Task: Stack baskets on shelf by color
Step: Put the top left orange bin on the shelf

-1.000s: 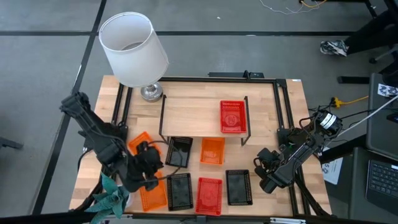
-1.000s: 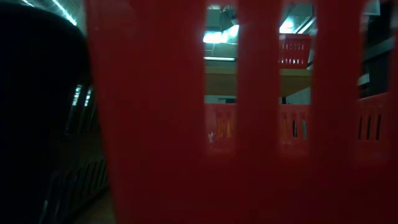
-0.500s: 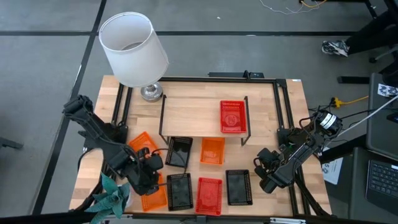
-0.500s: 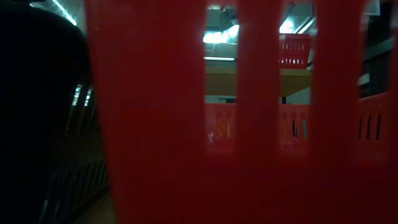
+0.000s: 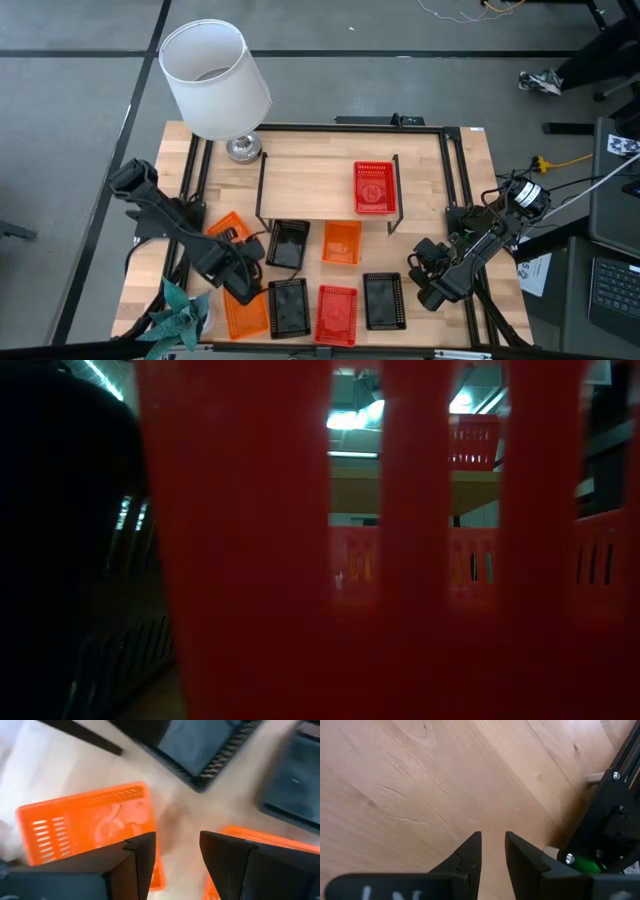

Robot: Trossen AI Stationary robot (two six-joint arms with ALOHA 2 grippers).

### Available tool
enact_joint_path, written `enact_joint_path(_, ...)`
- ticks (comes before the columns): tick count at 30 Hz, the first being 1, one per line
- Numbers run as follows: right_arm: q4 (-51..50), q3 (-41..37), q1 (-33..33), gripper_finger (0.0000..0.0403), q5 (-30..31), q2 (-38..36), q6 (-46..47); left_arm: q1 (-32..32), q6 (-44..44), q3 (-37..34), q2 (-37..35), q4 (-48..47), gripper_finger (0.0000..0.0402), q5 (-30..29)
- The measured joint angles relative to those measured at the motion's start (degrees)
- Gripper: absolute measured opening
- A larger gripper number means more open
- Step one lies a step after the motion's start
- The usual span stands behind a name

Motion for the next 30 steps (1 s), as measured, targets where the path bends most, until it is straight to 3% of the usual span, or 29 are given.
enact_joint_path(8,0.6,0.0,0.0,0.0086,0.0,0.0,-0.1,1.8,0.0,-2.4,-0.1,-6.3,0.0146,6.5)
enact_joint_path(16,0.7,0.0,0.0,0.0086,0.0,0.0,-0.2,1.0,0.3,-9.5,-1.4,7.4,0.0146,8.5)
enact_joint_path(30,1.0,0.0,-0.1,0.0086,0.0,0.0,-0.2,1.9,-1.2,-18.2,-2.0,12.2,0.0146,8.7)
